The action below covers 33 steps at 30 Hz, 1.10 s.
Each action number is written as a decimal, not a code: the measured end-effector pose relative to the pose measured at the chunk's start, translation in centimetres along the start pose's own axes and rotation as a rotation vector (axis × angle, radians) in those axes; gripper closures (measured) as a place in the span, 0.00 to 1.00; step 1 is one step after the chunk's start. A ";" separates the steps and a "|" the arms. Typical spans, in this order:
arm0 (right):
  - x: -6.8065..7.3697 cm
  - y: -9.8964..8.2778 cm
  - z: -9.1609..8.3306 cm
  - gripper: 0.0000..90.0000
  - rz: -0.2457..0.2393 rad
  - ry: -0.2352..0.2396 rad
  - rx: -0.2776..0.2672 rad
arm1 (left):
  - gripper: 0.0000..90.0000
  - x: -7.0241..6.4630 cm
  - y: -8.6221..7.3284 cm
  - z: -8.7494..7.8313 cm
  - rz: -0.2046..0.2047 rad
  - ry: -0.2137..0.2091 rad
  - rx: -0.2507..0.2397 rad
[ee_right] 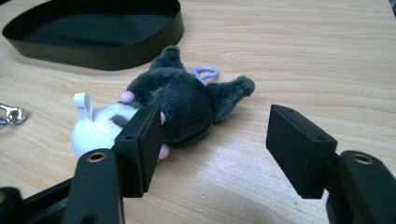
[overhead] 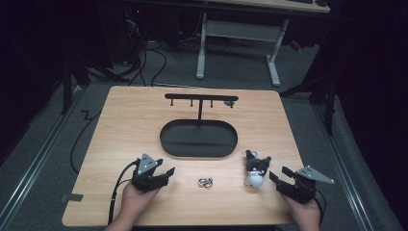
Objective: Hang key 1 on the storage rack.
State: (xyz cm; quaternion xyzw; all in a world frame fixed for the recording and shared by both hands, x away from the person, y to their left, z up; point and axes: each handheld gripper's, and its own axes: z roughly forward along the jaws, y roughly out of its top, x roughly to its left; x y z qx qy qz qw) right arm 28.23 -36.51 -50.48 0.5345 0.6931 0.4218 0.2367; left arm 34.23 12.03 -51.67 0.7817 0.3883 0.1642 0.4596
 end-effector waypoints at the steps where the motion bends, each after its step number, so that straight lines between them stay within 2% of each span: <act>1: 0.1 0.0 0.0 0.42 0.000 0.000 0.004 | 0.47 -0.1 -0.1 0.1 0.004 -0.003 0.005; 3: 0.0 0.0 0.1 0.51 -0.004 0.007 0.015 | 0.49 -0.3 -0.2 0.2 0.019 -0.014 0.017; 4: -0.1 0.0 0.1 0.67 -0.008 0.004 0.030 | 0.49 -0.3 -0.2 0.2 0.023 -0.016 0.016; 5: -0.1 0.0 0.1 0.67 -0.008 0.004 0.030 | 0.49 -0.4 -0.1 0.2 0.029 -0.020 0.016; 7: -0.1 0.0 0.2 0.89 -0.022 -0.008 0.057 | 0.49 -0.6 -0.1 0.2 0.034 -0.024 0.008; 9: -0.2 0.2 0.6 0.99 -0.036 -0.020 0.081 | 0.49 -0.6 -0.1 0.0 0.039 -0.027 0.007; 10: -0.3 0.3 1.3 1.00 -0.056 -0.035 0.116 | 0.49 -0.6 -0.2 -0.2 0.043 -0.021 0.008; 12: -0.3 0.4 1.7 1.00 -0.059 -0.036 0.129 | 0.49 -0.5 -0.3 -0.3 0.042 -0.018 0.008; 14: -0.6 0.7 3.2 1.00 -0.062 -0.040 0.164 | 0.49 -0.4 -0.5 -0.8 0.040 -0.005 0.005; 15: -0.6 0.7 3.2 1.00 -0.062 -0.040 0.164 | 0.49 -0.3 -0.6 -1.2 0.040 0.005 0.000; 18: -0.7 1.3 4.7 1.00 -0.086 -0.041 0.179 | 0.48 0.0 -1.0 -2.2 0.034 0.028 -0.008; 21: -0.7 2.2 6.0 1.00 -0.099 -0.003 0.162 | 0.47 0.4 -1.4 -3.0 0.020 0.051 -0.005; 23: -0.7 2.4 6.2 0.99 -0.099 -0.001 0.164 | 0.47 0.5 -1.5 -3.1 0.012 0.052 -0.008; 24: -0.6 2.6 6.3 0.99 -0.104 -0.007 0.158 | 0.47 0.6 -1.5 -3.1 0.007 0.053 -0.009; 25: -0.6 3.0 5.8 0.99 -0.098 -0.011 0.130 | 0.47 0.7 -1.5 -3.2 0.003 0.053 -0.009; 26: -0.6 3.0 5.8 0.99 -0.098 -0.011 0.130 | 0.47 0.7 -1.5 -3.2 0.002 0.053 -0.012; 27: -0.1 3.2 4.9 0.99 -0.115 -0.012 0.100 | 0.46 0.6 -1.4 -3.2 0.004 0.056 -0.017; 28: -0.1 3.2 4.9 0.99 -0.115 -0.012 0.100 | 0.46 0.6 -1.3 -3.1 0.004 0.049 -0.018; 30: 0.6 3.2 3.8 0.99 -0.110 0.010 0.072 | 0.45 0.5 -1.1 -2.8 0.013 0.052 -0.019; 31: 1.5 3.2 2.8 1.00 -0.106 0.041 0.055 | 0.43 0.4 -0.9 -2.6 0.015 0.057 -0.026; 33: 1.8 3.2 2.6 1.00 -0.113 0.053 0.051 | 0.42 0.4 -0.5 -2.3 0.016 0.053 -0.036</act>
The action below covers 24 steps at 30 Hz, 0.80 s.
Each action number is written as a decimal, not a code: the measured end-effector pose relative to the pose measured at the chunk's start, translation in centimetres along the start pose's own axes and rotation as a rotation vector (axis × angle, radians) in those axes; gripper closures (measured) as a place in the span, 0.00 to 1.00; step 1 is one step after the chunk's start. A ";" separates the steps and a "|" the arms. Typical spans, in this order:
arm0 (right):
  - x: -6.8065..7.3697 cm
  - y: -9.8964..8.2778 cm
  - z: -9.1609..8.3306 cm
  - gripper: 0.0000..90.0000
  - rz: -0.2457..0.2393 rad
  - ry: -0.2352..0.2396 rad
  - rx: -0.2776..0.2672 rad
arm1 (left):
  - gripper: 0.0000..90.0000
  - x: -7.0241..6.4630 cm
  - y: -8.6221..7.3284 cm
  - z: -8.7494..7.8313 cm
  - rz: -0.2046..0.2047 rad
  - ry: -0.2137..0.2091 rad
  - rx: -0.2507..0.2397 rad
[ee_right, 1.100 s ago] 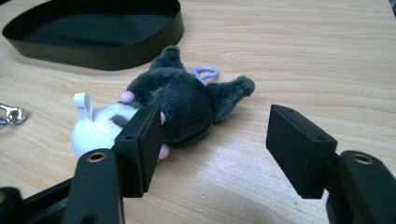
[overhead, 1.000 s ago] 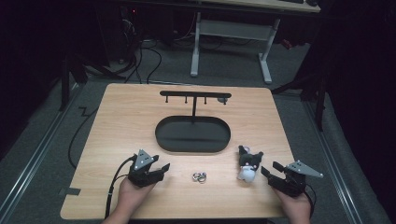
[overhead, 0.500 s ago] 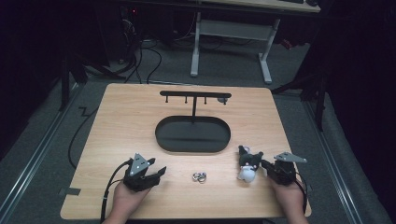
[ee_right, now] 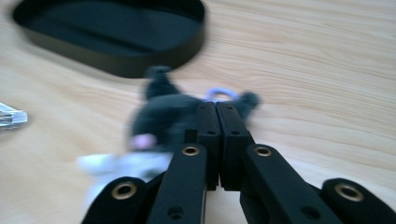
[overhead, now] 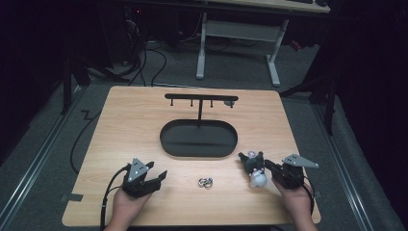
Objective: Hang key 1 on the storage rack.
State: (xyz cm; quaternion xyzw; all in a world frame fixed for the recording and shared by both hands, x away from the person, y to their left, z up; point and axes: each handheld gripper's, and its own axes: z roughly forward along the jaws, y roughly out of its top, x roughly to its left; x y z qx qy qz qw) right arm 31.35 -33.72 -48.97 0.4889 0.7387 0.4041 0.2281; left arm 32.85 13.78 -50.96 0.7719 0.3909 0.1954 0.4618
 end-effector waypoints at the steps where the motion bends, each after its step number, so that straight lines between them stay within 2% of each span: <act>1: 0.7 0.0 -0.4 1.00 -0.014 0.015 -0.008 | 0.41 -0.1 0.2 0.2 0.004 -0.002 -0.003; 2: 1.8 0.1 -1.0 1.00 -0.030 0.033 -0.022 | 0.40 -0.1 0.3 0.4 0.009 -0.006 -0.003; 3: 1.8 0.1 -1.0 1.00 -0.030 0.033 -0.022 | 0.40 -0.1 0.4 0.6 0.012 -0.010 -0.003; 4: 3.0 0.2 -1.4 1.00 -0.037 0.061 -0.030 | 0.39 -0.3 0.5 1.0 0.018 -0.021 0.003; 7: 4.1 0.2 -1.3 1.00 -0.042 0.098 -0.029 | 0.38 -0.4 0.6 1.3 0.027 -0.020 0.003; 9: 5.6 0.0 -0.8 0.99 -0.064 0.131 -0.007 | 0.36 -0.4 0.7 1.4 0.030 -0.023 -0.002; 10: 6.5 -0.4 -0.2 0.98 -0.080 0.160 0.022 | 0.34 -0.3 0.8 1.4 0.028 -0.025 0.003; 12: 6.9 -0.6 0.1 0.98 -0.086 0.164 0.037 | 0.33 -0.3 0.9 1.3 0.024 -0.025 0.005; 13: 7.5 -1.0 0.7 0.98 -0.105 0.177 0.074 | 0.32 -0.3 1.0 1.2 0.024 -0.026 0.002; 17: 7.5 -1.8 1.2 0.97 -0.106 0.174 0.108 | 0.32 0.0 0.8 0.2 0.033 -0.017 -0.009; 19: 7.2 -2.1 1.3 0.97 -0.100 0.158 0.121 | 0.32 0.4 0.6 0.0 0.024 -0.011 -0.006; 21: 6.6 -2.3 1.3 0.96 -0.092 0.144 0.125 | 0.32 1.0 0.4 -0.2 0.011 -0.003 -0.002; 22: 6.0 -2.4 1.3 0.96 -0.094 0.123 0.124 | 0.32 1.3 0.3 -0.3 0.004 0.002 -0.001; 23: 6.0 -2.4 1.3 0.96 -0.094 0.123 0.124 | 0.32 1.4 0.3 -0.3 0.002 0.004 0.000; 24: 5.3 -2.4 1.2 0.95 -0.076 0.109 0.118 | 0.32 1.8 0.2 -0.4 -0.001 0.010 0.002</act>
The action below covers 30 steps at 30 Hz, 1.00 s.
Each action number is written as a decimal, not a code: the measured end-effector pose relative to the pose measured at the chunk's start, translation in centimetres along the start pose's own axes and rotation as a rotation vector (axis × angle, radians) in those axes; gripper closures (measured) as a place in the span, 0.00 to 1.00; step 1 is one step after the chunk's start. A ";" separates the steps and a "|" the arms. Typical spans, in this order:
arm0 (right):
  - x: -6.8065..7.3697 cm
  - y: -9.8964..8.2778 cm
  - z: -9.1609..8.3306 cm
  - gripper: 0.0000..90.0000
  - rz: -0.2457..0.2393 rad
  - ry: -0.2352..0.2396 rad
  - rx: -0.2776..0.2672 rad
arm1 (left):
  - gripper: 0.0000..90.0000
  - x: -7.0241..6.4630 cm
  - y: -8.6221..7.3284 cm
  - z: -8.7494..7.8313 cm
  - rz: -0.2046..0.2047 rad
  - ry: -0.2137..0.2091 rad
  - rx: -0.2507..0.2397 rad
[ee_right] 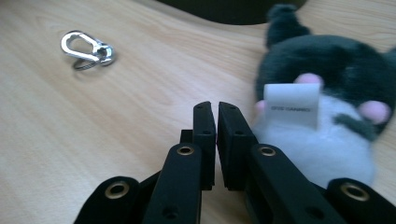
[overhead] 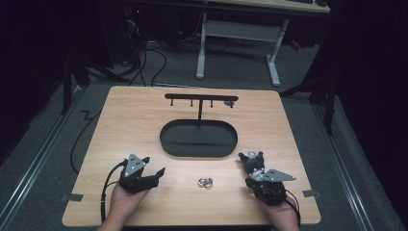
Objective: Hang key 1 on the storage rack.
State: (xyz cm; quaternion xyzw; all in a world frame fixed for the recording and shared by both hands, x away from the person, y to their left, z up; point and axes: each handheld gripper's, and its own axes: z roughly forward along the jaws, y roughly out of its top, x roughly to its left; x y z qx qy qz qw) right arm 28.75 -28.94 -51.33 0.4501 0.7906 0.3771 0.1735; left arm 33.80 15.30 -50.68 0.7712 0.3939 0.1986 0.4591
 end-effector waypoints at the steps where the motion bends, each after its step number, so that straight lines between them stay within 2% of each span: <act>1: 0.0 0.0 0.0 0.95 0.000 0.000 0.000 | 0.32 0.0 0.0 0.0 0.000 0.000 0.000; 4: -1.3 0.2 -0.1 0.95 0.019 -0.041 -0.008 | 0.32 0.5 -0.2 0.1 -0.001 0.005 0.008; 8: -1.8 0.1 -0.1 0.95 0.030 -0.033 -0.009 | 0.32 0.7 -0.7 0.2 -0.005 -0.004 0.022; 11: -1.0 0.1 0.0 0.92 0.001 -0.008 -0.005 | 0.32 0.3 -0.6 0.1 -0.007 -0.021 0.009; 12: -0.4 0.2 0.2 0.89 -0.018 -0.006 0.000 | 0.32 -0.2 -0.5 0.1 0.014 -0.023 -0.002; 14: 0.3 0.3 0.4 0.87 -0.035 -0.002 0.008 | 0.32 -0.5 -0.5 0.2 0.030 -0.035 -0.001; 17: 0.8 0.4 0.5 0.87 -0.036 0.008 0.016 | 0.33 -0.7 -0.4 0.1 0.033 -0.056 -0.002; 20: 1.2 0.5 0.4 0.84 -0.048 -0.002 0.023 | 0.33 -1.0 -0.3 0.1 0.065 -0.062 -0.004; 24: 1.5 0.8 0.4 0.81 -0.047 -0.006 0.029 | 0.33 -0.9 -0.4 0.4 0.049 -0.077 0.002; 26: 1.5 0.9 0.7 0.80 -0.042 -0.001 0.048 | 0.33 -0.8 -0.5 0.5 0.040 -0.084 0.006; 27: 1.7 1.1 1.0 0.81 -0.027 -0.005 0.077 | 0.33 -0.8 -0.6 0.5 0.029 -0.090 0.004; 30: 1.9 1.4 1.2 0.81 -0.018 -0.016 0.087 | 0.34 -0.7 -0.6 0.4 0.018 -0.098 -0.004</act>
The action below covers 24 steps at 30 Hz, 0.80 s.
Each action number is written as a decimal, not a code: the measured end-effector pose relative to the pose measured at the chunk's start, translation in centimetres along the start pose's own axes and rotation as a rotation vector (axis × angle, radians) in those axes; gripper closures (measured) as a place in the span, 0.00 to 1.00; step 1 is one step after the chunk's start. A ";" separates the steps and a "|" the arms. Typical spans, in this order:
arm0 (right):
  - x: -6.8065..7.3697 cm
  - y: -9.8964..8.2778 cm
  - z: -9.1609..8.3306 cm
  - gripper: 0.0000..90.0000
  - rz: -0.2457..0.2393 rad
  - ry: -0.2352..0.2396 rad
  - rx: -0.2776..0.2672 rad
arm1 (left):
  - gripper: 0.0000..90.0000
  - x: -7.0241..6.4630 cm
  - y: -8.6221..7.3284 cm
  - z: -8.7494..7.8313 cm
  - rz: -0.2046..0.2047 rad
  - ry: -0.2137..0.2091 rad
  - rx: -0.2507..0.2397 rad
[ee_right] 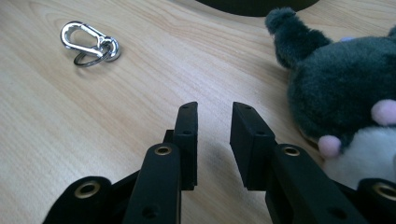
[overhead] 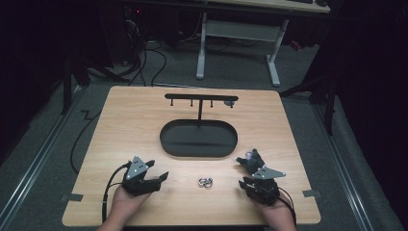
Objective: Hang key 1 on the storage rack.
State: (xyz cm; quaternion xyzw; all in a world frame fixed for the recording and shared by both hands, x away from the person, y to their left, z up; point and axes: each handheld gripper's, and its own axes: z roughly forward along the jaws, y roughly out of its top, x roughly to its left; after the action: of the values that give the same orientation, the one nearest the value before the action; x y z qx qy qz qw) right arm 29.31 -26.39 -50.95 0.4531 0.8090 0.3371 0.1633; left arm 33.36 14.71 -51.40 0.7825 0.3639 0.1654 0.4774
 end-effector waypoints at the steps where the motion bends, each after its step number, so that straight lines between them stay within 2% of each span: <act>1: 0.1 0.2 0.1 0.81 -0.003 -0.002 0.004 | 0.34 0.0 0.0 0.0 -0.002 -0.002 -0.001; 5: 0.4 1.3 0.3 0.77 -0.035 -0.011 0.050 | 0.34 0.1 0.0 0.1 0.010 0.003 0.000; 7: 0.5 1.7 0.4 0.75 -0.035 -0.008 0.075 | 0.34 0.1 -0.1 0.2 0.027 0.007 0.016; 15: 0.3 3.3 0.4 0.70 -0.025 0.002 0.157 | 0.34 0.2 0.1 0.0 0.028 0.028 0.000; 23: 0.3 4.1 0.5 0.65 -0.048 -0.007 0.238 | 0.34 0.5 -0.1 -0.1 0.031 0.032 0.010; 24: 0.4 4.3 0.6 0.63 -0.067 -0.012 0.266 | 0.34 0.5 -0.1 0.0 0.027 0.025 0.013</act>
State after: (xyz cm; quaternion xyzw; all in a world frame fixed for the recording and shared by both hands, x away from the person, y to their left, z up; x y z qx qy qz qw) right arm 32.09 -24.30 -48.40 0.4455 0.8602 0.2185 0.1175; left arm 33.64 15.08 -51.49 0.7882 0.3603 0.1791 0.4656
